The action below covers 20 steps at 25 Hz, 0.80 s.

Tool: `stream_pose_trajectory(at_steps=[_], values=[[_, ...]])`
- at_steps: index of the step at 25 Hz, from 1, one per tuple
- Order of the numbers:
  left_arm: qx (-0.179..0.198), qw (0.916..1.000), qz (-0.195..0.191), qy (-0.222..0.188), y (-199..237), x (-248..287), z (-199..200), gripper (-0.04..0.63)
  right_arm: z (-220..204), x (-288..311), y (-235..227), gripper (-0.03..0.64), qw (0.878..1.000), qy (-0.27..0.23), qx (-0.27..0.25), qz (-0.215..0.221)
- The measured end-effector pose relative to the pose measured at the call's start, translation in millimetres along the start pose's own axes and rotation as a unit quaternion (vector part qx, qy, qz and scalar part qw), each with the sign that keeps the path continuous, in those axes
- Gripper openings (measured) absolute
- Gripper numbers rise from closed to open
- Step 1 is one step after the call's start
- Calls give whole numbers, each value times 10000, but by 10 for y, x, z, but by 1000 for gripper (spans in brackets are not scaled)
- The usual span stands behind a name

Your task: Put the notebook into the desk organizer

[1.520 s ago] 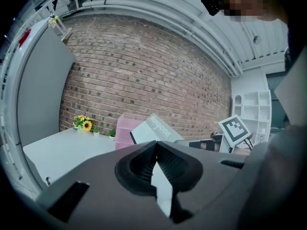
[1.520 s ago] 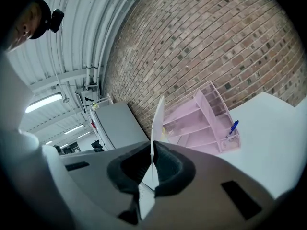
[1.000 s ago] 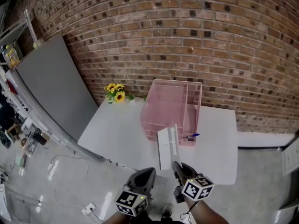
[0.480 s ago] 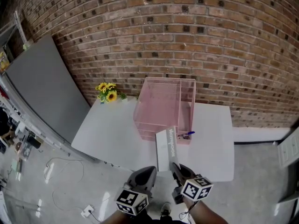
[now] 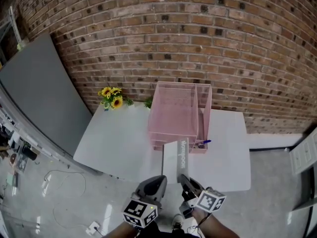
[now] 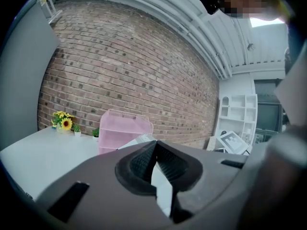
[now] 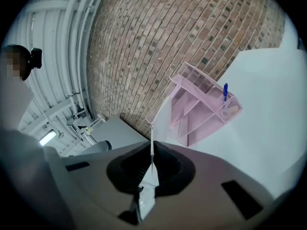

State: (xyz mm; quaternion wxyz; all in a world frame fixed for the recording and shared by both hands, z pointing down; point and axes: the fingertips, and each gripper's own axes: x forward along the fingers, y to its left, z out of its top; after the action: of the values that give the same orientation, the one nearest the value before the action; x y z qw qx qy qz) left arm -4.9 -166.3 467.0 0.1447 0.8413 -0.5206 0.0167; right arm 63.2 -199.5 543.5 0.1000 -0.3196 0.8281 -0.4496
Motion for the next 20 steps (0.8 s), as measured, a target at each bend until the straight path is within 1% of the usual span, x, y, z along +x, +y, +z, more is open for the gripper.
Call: stream_pose_trajectory(at_steps=[4,6,9,13,16,20], values=[[-4,10000,-77,7,230,-56,45,5,-46,183,24,12,9980,-265,560,159],[-8,9999,-122,11,336,-83,74,5,-46,285,50,12,9963,-362,747,201],[-27,9998,-188,22,493,-126,98,5,-83,433,85,12,9957,-423,810,155],[-63,9996,-276,47,680,-162,98,5,-87,584,120,12,9903,-677,1182,290],[-85,9993,-357,97,777,-146,79,5,-77,653,91,12,9887,-810,1220,328],[-99,9987,-489,138,867,-92,70,5,-27,725,-46,12,9859,-1000,1321,220]])
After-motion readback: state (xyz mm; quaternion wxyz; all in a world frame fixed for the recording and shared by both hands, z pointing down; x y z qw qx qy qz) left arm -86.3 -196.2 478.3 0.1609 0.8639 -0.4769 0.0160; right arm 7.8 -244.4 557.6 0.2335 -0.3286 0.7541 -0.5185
